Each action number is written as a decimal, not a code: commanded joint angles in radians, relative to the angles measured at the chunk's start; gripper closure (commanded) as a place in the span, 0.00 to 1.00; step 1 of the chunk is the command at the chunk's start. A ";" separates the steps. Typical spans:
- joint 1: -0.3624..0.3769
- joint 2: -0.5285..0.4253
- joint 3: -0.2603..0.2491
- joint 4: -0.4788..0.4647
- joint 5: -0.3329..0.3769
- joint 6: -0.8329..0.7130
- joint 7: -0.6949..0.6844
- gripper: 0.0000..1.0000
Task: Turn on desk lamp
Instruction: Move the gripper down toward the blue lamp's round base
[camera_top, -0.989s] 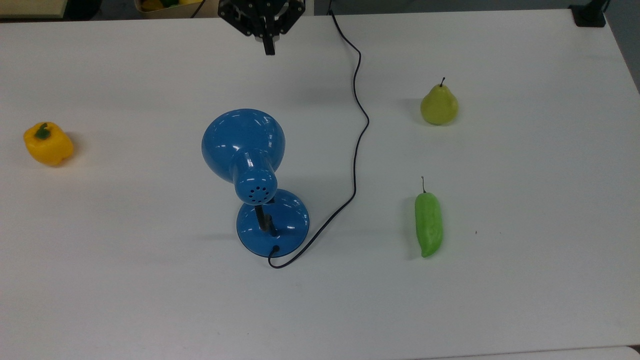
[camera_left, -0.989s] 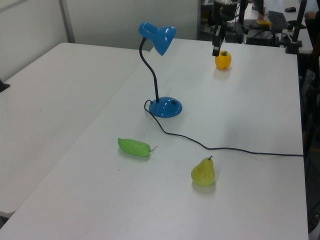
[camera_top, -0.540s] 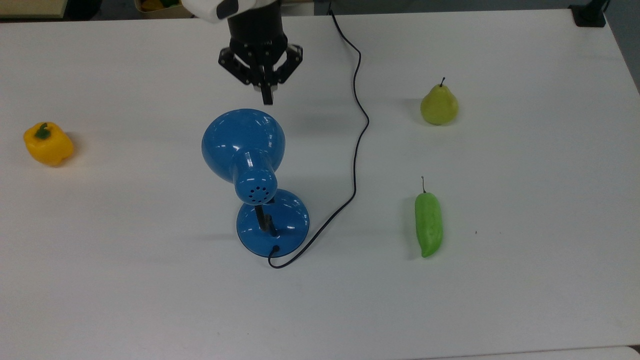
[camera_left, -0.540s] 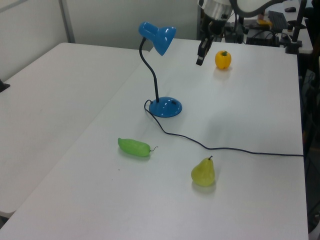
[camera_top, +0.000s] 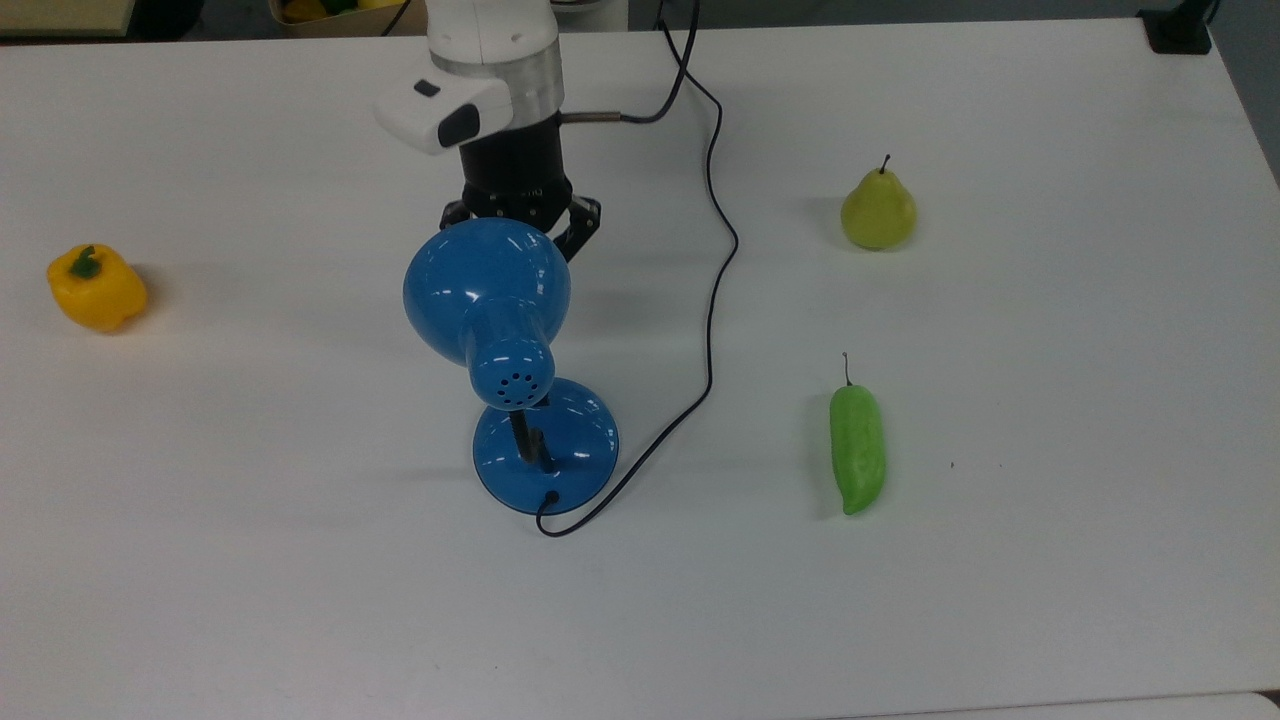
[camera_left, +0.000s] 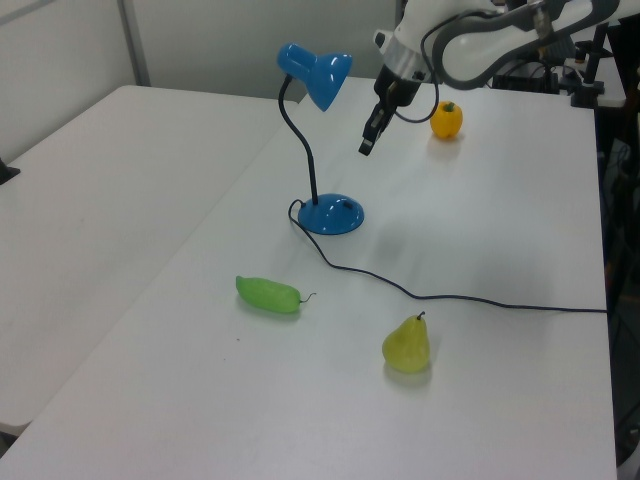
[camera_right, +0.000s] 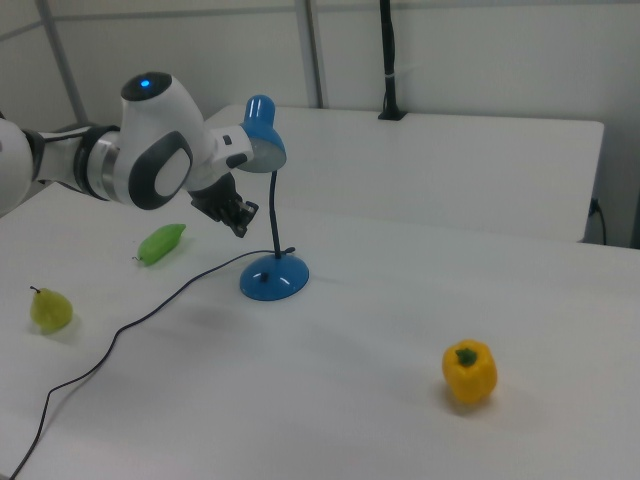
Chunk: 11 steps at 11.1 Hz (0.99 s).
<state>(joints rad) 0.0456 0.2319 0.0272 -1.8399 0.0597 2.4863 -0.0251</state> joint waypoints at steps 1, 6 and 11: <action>0.014 0.056 -0.016 -0.001 0.012 0.090 -0.027 1.00; 0.011 0.132 -0.016 0.001 0.006 0.169 -0.027 1.00; 0.013 0.175 -0.016 -0.001 0.003 0.235 -0.027 1.00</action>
<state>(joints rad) 0.0443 0.3891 0.0253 -1.8388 0.0596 2.6918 -0.0306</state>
